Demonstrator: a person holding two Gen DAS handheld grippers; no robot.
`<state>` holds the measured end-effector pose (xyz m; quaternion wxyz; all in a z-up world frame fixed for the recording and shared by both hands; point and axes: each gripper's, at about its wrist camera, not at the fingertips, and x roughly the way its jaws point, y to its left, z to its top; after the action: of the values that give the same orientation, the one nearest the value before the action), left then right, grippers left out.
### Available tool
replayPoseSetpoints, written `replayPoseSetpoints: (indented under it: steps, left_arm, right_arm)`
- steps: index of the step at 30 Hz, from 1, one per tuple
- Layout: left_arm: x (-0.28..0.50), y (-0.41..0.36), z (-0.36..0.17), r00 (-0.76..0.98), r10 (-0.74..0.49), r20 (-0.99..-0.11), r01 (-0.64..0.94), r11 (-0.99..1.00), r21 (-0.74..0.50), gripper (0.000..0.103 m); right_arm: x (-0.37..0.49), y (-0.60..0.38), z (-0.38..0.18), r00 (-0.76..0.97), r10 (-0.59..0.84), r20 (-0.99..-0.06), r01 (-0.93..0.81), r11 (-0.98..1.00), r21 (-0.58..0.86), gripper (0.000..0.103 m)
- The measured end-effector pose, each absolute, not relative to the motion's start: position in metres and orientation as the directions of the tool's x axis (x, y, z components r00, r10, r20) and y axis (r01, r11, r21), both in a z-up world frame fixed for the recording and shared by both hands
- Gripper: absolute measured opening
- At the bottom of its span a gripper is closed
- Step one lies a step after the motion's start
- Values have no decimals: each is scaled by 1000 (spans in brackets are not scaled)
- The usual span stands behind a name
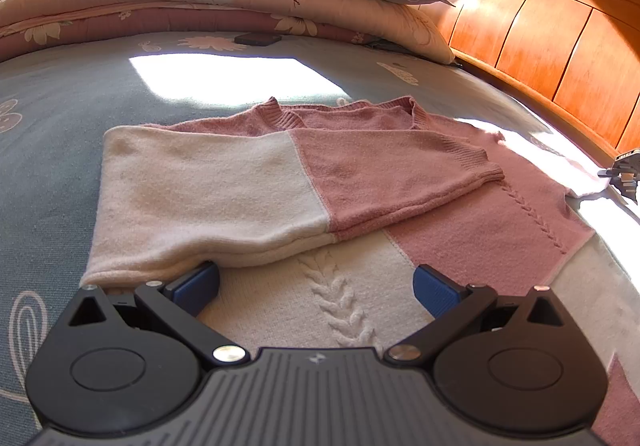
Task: Fold clothes
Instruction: 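Close the right gripper on the cream cuff and lift the sleeve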
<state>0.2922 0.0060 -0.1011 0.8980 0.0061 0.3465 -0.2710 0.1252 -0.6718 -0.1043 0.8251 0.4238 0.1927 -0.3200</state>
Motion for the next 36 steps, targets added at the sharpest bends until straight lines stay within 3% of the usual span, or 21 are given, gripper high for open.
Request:
replayPoseSetpoints:
  steps: [23,36]
  left_arm:
    - [291,1,-100,616,-461,-639,499,856,-136,102]
    - [300,23,-90,578,-535,-617,428,842,-329,102]
  right_arm:
    - [194,-526,27,786,-293,-545,533,768,355,9]
    - [236,-435,65,819,-200,-538,404,867,293,9]
